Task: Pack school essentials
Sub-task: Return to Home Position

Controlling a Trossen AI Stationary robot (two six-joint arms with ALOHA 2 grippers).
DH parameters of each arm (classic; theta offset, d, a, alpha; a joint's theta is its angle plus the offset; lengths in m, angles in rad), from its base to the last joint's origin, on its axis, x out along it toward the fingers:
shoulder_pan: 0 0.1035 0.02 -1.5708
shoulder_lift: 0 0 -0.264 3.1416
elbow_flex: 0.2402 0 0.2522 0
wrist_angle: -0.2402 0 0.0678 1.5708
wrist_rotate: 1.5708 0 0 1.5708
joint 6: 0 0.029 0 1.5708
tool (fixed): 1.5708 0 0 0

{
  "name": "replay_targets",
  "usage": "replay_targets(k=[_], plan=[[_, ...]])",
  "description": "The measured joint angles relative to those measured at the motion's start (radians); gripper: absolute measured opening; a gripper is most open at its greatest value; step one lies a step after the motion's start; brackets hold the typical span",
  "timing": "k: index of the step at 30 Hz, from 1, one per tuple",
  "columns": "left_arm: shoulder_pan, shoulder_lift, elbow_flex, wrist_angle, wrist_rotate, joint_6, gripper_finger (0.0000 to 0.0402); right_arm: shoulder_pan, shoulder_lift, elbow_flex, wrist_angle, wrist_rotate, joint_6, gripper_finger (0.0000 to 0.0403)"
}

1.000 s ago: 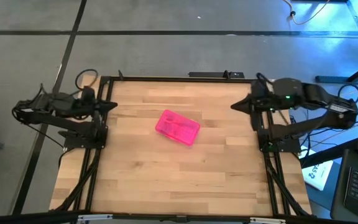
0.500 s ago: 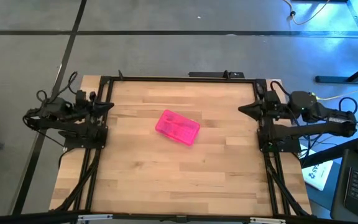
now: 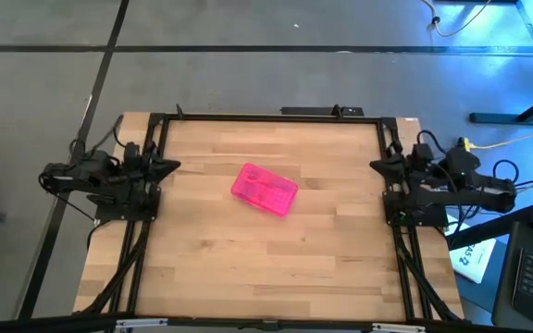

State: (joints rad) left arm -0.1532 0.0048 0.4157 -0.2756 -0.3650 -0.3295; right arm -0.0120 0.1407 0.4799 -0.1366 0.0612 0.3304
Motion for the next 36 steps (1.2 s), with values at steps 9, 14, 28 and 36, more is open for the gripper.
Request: replay_targets(k=[9, 14, 28, 36], plan=[[0.000, -0.002, -0.110, 0.153, 0.059, 0.050, 0.0000, 0.000, -0.126, -0.060, -0.006, -0.001, -0.060, 0.0002], [0.000, -0.002, -0.196, 0.257, 0.078, 0.053, 0.0000, -0.001, -0.129, -0.124, 0.041, 0.014, -0.071, 0.0001], [0.000, 0.003, -0.408, 0.419, 0.082, 0.068, 0.0000, -0.001, -0.132, -0.434, 0.295, -0.053, -0.141, 0.0002], [0.000, 0.003, -0.408, 0.418, 0.082, 0.180, 0.0003, -0.005, -0.129, -0.471, 0.284, -0.011, -0.291, 0.0002]])
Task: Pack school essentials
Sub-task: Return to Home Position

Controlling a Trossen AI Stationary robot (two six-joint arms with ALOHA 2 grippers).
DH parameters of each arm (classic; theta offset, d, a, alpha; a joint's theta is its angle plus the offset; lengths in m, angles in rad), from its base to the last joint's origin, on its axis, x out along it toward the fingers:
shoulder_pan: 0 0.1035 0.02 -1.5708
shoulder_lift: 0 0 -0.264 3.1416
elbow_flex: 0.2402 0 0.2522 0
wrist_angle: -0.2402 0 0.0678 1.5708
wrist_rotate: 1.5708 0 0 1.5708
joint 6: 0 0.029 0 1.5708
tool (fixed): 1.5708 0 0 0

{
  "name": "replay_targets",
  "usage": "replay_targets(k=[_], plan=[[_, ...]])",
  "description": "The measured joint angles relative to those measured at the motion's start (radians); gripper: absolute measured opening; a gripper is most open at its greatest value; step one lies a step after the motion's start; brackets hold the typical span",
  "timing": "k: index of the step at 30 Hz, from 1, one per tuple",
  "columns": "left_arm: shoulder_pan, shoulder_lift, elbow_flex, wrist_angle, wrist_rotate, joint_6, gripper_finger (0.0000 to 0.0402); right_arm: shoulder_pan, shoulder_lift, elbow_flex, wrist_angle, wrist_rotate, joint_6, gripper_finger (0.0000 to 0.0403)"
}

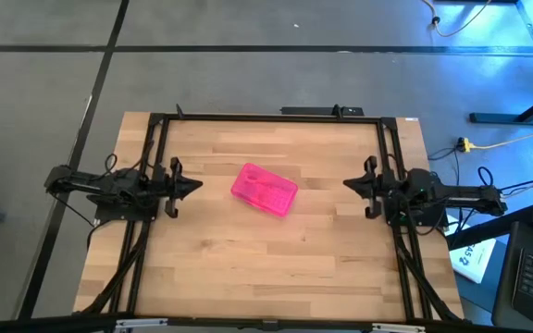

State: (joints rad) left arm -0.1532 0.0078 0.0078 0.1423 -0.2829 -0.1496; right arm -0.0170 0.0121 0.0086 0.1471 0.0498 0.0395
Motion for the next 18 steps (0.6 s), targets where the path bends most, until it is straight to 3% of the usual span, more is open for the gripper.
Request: replay_targets(k=[5, 9, 18], plan=[[0.000, 0.000, 0.000, -0.022, 0.000, 0.003, 0.0014, 0.000, 0.000, 0.001, -0.036, 0.119, -0.067, 0.0002], [0.000, 0.000, 0.000, -0.031, 0.000, 0.003, 0.0020, 0.000, 0.000, 0.002, -0.069, 0.221, 0.043, 0.0003], [0.000, 0.000, 0.000, -0.030, 0.000, 0.002, 0.0018, 0.000, 0.000, 0.002, -0.089, 0.228, 0.057, 0.0023]])
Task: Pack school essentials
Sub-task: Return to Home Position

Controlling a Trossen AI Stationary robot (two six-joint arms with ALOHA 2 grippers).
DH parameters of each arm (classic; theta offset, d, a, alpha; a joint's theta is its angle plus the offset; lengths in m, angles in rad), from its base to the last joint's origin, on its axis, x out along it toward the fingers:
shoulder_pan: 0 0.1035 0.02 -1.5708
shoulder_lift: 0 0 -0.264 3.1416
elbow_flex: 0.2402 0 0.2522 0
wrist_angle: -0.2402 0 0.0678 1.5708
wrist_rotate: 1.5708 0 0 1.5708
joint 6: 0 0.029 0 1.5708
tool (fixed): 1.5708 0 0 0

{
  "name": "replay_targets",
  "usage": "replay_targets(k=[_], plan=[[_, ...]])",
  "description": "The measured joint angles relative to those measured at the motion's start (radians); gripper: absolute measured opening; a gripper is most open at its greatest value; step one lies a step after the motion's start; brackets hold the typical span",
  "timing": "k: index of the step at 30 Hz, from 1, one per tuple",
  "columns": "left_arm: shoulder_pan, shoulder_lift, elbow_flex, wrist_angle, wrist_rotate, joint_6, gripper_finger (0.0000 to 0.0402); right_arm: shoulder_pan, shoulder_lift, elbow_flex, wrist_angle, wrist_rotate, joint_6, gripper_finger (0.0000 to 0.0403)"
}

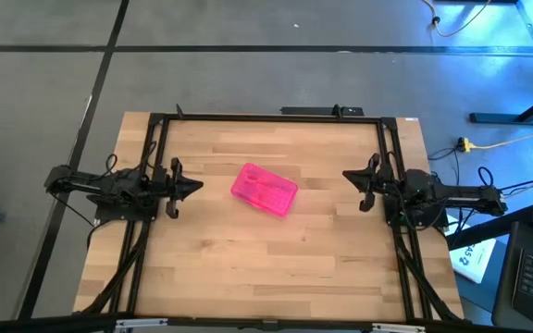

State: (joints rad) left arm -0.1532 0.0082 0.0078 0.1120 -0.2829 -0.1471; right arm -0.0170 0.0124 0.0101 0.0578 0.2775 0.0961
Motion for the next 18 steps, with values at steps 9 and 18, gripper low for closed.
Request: replay_targets(k=[9, 18], plan=[[0.000, 0.000, 0.000, 0.001, 0.000, 0.000, 0.0004, 0.000, 0.000, 0.000, 0.000, 0.000, 0.004, 0.0018], [0.000, 0.000, 0.000, 0.001, 0.000, -0.001, 0.0009, 0.000, 0.000, 0.000, 0.002, -0.001, 0.003, 0.0018]])
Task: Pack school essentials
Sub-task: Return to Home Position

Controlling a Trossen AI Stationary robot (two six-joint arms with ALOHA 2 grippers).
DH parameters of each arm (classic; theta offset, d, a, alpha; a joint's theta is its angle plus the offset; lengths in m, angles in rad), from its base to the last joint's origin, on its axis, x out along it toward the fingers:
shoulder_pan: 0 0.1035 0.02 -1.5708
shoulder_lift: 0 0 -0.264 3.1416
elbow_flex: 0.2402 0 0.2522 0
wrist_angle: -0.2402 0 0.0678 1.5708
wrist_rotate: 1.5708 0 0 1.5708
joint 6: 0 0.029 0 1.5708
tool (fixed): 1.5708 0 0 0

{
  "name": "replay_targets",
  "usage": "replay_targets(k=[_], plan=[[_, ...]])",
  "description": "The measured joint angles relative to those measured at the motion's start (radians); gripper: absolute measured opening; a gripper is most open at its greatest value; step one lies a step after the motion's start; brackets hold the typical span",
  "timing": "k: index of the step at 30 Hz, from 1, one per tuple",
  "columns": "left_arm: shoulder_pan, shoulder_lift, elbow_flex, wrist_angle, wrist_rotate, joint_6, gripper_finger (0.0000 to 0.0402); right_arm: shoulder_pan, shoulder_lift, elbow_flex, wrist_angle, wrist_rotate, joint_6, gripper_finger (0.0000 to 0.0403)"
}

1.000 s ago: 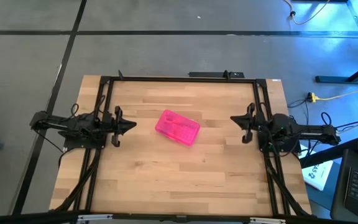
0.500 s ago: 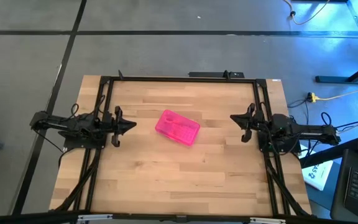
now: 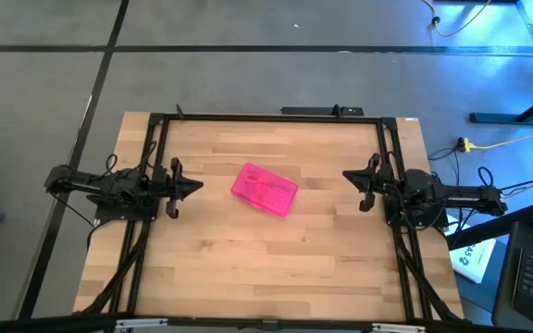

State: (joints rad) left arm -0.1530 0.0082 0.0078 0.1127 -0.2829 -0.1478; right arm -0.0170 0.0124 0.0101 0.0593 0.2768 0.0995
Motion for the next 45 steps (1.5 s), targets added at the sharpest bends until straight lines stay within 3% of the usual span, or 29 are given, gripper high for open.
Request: replay_targets(k=[12, 34, 45], plan=[[0.000, 0.000, 0.000, 0.000, 0.000, 0.000, 0.0027, 0.000, 0.000, 0.000, 0.000, 0.000, 0.001, 0.0018], [0.000, 0.000, 0.000, 0.000, 0.000, 0.000, 0.0001, 0.000, 0.000, 0.000, 0.000, 0.000, 0.001, 0.0018], [0.000, 0.000, 0.000, 0.000, 0.000, 0.000, 0.0022, 0.000, 0.000, 0.000, 0.000, 0.000, 0.001, 0.0018]])
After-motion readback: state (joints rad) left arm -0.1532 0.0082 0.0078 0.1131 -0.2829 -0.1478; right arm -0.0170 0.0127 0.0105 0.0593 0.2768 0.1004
